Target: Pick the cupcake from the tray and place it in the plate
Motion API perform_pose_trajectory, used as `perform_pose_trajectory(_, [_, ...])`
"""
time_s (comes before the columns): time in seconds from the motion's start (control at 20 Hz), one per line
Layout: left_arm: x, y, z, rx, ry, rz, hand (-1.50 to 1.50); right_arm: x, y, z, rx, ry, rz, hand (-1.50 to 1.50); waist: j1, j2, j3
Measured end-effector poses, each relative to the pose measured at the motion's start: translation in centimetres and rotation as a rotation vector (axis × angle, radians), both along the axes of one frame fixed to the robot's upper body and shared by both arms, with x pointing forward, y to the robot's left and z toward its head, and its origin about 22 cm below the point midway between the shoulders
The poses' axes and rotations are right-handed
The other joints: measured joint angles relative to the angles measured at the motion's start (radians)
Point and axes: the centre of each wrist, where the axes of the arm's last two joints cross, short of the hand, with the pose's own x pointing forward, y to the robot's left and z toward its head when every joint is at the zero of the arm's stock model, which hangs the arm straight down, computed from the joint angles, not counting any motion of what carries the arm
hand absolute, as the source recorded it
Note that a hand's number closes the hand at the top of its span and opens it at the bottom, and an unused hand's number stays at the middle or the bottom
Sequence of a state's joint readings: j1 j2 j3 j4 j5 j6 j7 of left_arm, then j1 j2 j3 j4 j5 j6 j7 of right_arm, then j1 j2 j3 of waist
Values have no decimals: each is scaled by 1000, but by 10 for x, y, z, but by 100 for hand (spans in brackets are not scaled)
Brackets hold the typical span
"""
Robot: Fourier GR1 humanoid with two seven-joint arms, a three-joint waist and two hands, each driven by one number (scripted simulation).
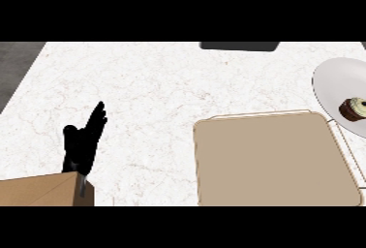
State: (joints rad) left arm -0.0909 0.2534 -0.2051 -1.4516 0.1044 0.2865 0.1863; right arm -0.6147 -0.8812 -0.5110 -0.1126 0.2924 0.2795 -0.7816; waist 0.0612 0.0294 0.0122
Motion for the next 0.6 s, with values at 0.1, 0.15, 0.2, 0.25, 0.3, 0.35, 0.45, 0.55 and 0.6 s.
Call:
perform_pose_trajectory(0.1, [-1,-2,0,4,-1,-4,0,-4,-4,2,6,-5,-14,-150,1,0,1])
perform_pose_trajectory(0.15, [-1,-3,-1,3,-1,-2,0,-6,-6,4,10,-14,-20,-150,1,0,1])
perform_pose_trajectory(0.2, [-1,-5,0,4,1,-2,0,-9,-7,1,9,-18,-24,-150,-1,0,1])
perform_pose_trajectory(0.25, [0,-4,0,4,2,-5,0,-10,-7,1,10,-24,-32,-150,-1,1,1])
perform_pose_trajectory(0.3, [1,-1,2,4,2,-4,0,-11,-8,0,9,-26,-37,-150,0,1,1])
perform_pose_trajectory(0.35, [2,-1,3,3,3,0,0,-14,-9,0,11,-31,-46,-150,0,2,1])
perform_pose_trajectory(0.45, [0,-2,1,5,3,1,0,-18,-13,2,9,-31,-66,-150,1,1,1])
perform_pose_trajectory(0.55, [1,-2,0,6,2,0,0,-20,-14,1,4,-31,-98,-150,2,3,2])
perform_pose_trajectory(0.6, [1,-2,0,6,3,-1,0,-20,-15,3,2,-31,-108,-150,2,4,2])
